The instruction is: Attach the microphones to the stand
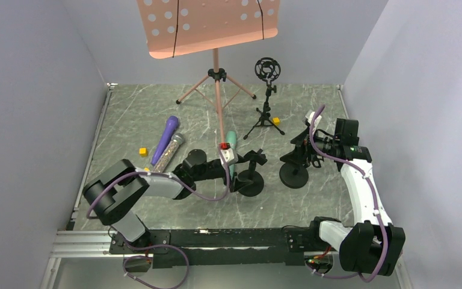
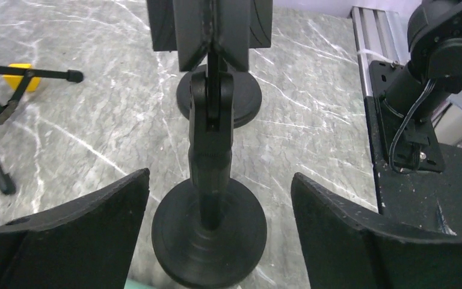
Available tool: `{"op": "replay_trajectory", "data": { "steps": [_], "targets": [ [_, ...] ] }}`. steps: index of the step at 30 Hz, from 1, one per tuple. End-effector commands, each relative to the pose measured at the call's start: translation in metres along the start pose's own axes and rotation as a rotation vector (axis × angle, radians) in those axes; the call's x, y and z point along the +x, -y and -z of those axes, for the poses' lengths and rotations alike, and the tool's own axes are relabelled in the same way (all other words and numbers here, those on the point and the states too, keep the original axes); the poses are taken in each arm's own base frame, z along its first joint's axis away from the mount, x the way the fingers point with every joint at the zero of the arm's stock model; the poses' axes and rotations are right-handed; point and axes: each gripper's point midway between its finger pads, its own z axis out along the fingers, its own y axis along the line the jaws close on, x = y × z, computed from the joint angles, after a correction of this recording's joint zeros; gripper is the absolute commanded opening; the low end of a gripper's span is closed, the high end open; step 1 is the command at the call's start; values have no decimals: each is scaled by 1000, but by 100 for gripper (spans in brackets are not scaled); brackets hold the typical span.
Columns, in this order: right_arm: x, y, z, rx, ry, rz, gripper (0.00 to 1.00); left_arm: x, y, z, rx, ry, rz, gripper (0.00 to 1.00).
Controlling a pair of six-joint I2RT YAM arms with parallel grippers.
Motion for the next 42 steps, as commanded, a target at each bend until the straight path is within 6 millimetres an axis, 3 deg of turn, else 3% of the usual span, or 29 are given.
{"op": "replay_trajectory", "data": {
  "steps": [1,4,7,10,13,17,22,28,31,35,42],
  "targets": [
    [-12,0,3,-3,15,102,100,-39,-1,20,-90,125,-11,94],
    [-12,-1,3,-4,17,116,100,-38,-8,41,-203,96,43,99],
    [-13,-1,3,0,19,116,100,-26,-29,65,-395,3,158,99],
    [-15,4,4,26,25,107,100,-4,-53,91,-632,-122,381,99],
    [-16,10,3,60,27,83,100,17,-59,102,-717,-236,614,99],
    [-14,18,2,89,19,46,100,33,-60,96,-793,-330,801,99],
    [-14,21,2,105,20,40,100,46,-83,90,-973,-424,828,95],
    [-14,22,3,112,16,41,100,61,-94,53,-985,-605,769,90],
    [-14,22,3,117,16,44,100,73,-101,52,-1055,-683,716,88],
    [-16,21,4,116,19,48,100,86,-106,49,-1078,-758,676,66],
    [-16,20,4,111,21,48,100,103,-106,47,-1101,-835,636,66]
  ]
}}
